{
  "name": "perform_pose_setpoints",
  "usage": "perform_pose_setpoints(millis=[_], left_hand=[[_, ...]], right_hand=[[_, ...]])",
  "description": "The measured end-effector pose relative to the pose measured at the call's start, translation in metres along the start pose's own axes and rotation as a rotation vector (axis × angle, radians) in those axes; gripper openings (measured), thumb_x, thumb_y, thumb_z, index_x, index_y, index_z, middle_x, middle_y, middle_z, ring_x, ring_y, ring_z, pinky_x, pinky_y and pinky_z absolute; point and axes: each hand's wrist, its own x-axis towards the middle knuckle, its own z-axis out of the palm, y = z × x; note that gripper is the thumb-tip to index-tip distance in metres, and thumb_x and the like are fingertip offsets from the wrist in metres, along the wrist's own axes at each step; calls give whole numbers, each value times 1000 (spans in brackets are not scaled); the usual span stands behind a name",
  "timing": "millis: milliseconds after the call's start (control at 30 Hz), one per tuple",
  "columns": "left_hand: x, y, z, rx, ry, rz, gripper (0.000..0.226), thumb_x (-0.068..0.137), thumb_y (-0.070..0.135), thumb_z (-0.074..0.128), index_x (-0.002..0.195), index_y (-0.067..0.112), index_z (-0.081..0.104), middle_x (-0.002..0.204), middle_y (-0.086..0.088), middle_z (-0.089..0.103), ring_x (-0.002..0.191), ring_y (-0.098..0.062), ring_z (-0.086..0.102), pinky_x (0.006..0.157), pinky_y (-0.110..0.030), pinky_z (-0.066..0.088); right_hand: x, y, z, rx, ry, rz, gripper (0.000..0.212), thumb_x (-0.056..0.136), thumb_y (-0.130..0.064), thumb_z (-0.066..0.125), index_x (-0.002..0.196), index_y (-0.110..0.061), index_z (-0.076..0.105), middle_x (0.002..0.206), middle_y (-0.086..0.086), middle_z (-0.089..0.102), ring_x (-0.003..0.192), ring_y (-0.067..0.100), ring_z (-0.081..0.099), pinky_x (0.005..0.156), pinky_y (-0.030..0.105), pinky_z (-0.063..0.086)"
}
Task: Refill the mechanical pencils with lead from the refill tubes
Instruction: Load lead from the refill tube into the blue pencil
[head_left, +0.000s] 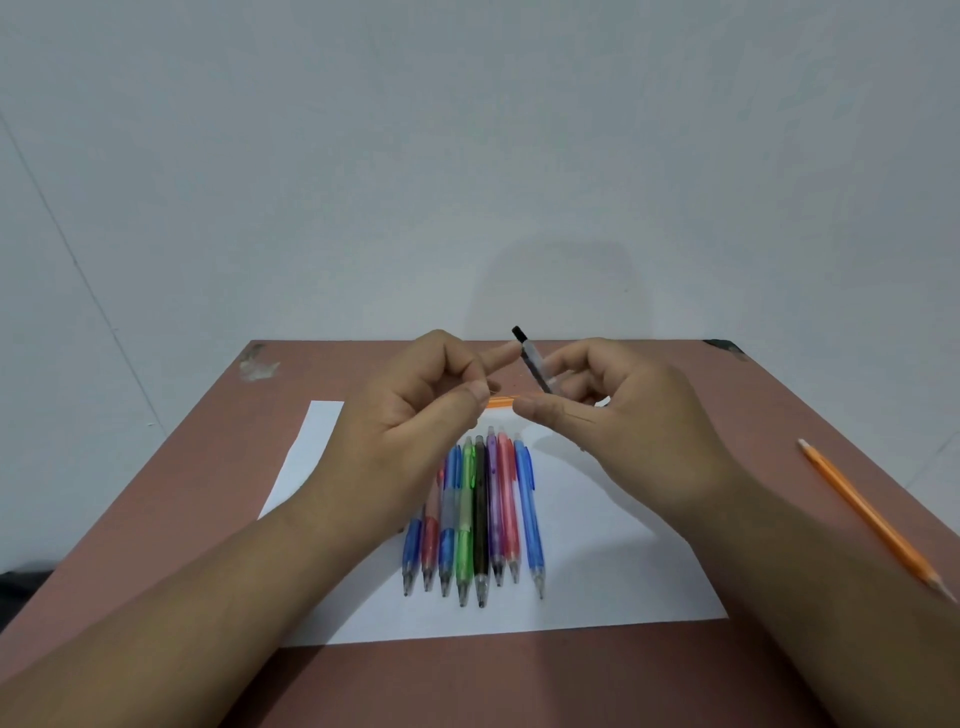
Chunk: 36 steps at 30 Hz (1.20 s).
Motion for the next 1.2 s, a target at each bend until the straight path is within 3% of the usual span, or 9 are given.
perform_pose_setpoints(millis=[100,200,300,433,533,833,933,1067,1200], left_hand=[[-1,2,1,-28,10,37,13,94,17,49,85,16,58,108,-3,74,125,-14,61,92,-43,51],[0,2,1,-23,76,96,10,95,12,47,89,9,56,103,-3,74,118,-16,65,79,-34,56],[3,1,-2,-48,163,103,10,95,14,47,90,11,55,111,0,75,99,-22,69,74,-30,56],[7,-3,-6,-119,264,54,10,94,17,46,90,10,52,111,-2,75,91,-23,68,72,-32,56],[10,-4,-7,-147,311,11,12,93,22,45,88,12,51,109,-1,76,90,-23,68,70,-33,56],[12,-4,-7,-116,357,-75,15,94,22,46,87,9,50,105,1,77,90,-24,67,71,-38,54],[12,-5,-6,-105,364,-97,15,101,14,45,88,8,50,104,1,77,86,-19,68,72,-39,53],[12,-5,-6,-85,360,-90,15,94,23,45,86,11,50,105,2,77,88,-20,68,71,-37,54],[12,-6,-5,-63,377,-107,19,103,11,41,85,11,49,104,3,77,86,-19,68,70,-36,54]], right_hand=[[0,-1,2,76,-80,49,28,80,-36,82,102,-29,66,82,-11,75,71,3,68,60,16,52],[0,-1,3,155,-155,91,32,84,-31,79,112,-25,65,90,-7,77,77,11,72,67,32,60],[0,-4,3,266,-219,103,32,86,-23,77,115,-21,64,89,-5,78,78,10,73,65,25,56],[-1,-8,2,561,-330,153,65,65,-32,82,126,-29,59,92,14,78,87,24,76,74,32,59],[-2,-10,-1,667,-361,157,70,62,-33,81,127,-40,57,89,17,76,89,27,75,75,34,61],[-5,-2,-1,-137,-96,-94,76,76,-42,85,139,-53,46,70,4,63,68,12,68,60,24,59],[-5,-1,-2,-177,-33,-112,70,80,-43,82,141,-50,48,64,-6,58,61,-1,61,55,18,55],[-4,0,-3,-178,-8,-120,61,82,-40,80,137,-43,55,61,-29,54,56,-6,58,53,14,50],[-4,1,-3,-157,6,-107,47,85,-35,79,128,-38,60,61,-16,59,58,-1,66,56,19,58]])
